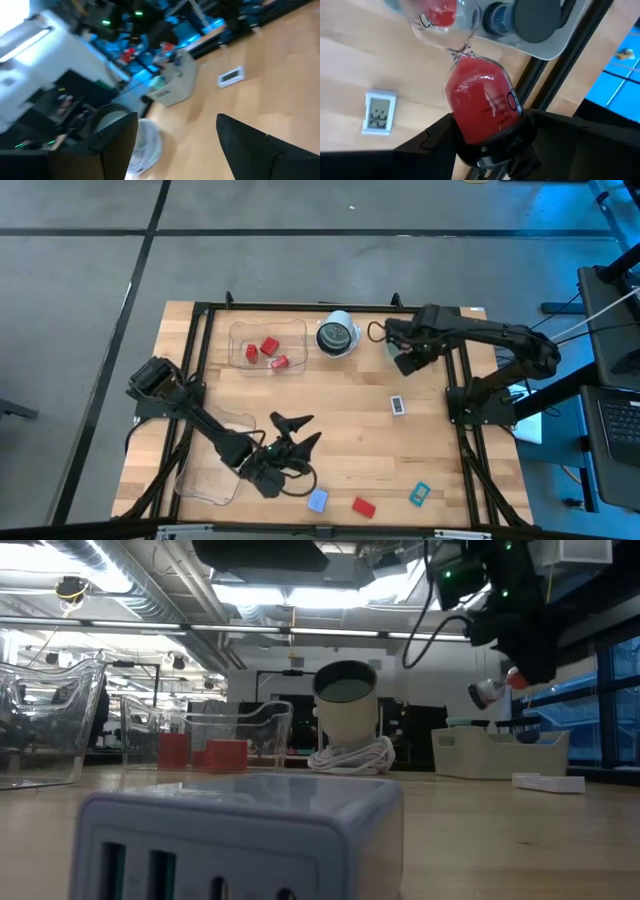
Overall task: Pick & Place Office items
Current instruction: Put the red hourglass into the gray bin
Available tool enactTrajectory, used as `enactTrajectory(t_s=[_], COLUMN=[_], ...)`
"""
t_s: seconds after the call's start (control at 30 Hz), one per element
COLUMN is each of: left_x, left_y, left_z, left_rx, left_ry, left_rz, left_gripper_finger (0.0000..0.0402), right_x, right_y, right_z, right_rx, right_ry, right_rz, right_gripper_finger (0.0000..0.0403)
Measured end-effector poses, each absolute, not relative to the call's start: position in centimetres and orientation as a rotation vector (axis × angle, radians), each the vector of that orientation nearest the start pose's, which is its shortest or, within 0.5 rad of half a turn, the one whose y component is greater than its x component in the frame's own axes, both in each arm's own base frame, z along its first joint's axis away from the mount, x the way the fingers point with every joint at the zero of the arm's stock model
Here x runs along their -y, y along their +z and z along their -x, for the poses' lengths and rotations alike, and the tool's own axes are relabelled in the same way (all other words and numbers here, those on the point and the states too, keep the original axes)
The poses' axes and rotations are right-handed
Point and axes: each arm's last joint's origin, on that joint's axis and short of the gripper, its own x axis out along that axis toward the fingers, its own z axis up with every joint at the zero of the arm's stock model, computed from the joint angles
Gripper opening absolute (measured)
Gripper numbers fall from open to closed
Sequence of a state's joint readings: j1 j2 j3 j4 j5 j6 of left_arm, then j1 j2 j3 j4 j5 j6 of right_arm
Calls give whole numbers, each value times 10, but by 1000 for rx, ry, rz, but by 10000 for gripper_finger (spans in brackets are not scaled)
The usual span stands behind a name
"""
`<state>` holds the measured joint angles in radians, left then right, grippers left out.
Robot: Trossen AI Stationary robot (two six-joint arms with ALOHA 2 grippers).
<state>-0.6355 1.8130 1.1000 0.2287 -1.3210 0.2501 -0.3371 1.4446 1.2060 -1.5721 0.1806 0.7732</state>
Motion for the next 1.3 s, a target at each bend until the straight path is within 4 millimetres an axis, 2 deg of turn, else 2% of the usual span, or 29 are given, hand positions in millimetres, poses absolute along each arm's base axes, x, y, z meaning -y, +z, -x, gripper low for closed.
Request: enactTrajectory(t_s=[0.23, 0.57, 0.83, 1.3], left_x=[201, 200, 200, 200], left_y=[212, 213, 213, 213], left_z=[-312, -311, -311, -311], left_rx=[-345, -341, -345, -344], left_ry=[785, 833, 834, 834], left_rz=[-669, -674, -684, -681], left_gripper_finger=[267, 267, 267, 267], right_x=[95, 111, 118, 117], right_y=[259, 230, 224, 219], right_z=[-207, -220, -221, -224], right_rx=[-1660, -1819, -1840, -1872], right_ry=[-1094, -1092, -1136, -1118], right_rz=[-709, -632, -578, -529], right_gripper_finger=[209, 209, 209, 212])
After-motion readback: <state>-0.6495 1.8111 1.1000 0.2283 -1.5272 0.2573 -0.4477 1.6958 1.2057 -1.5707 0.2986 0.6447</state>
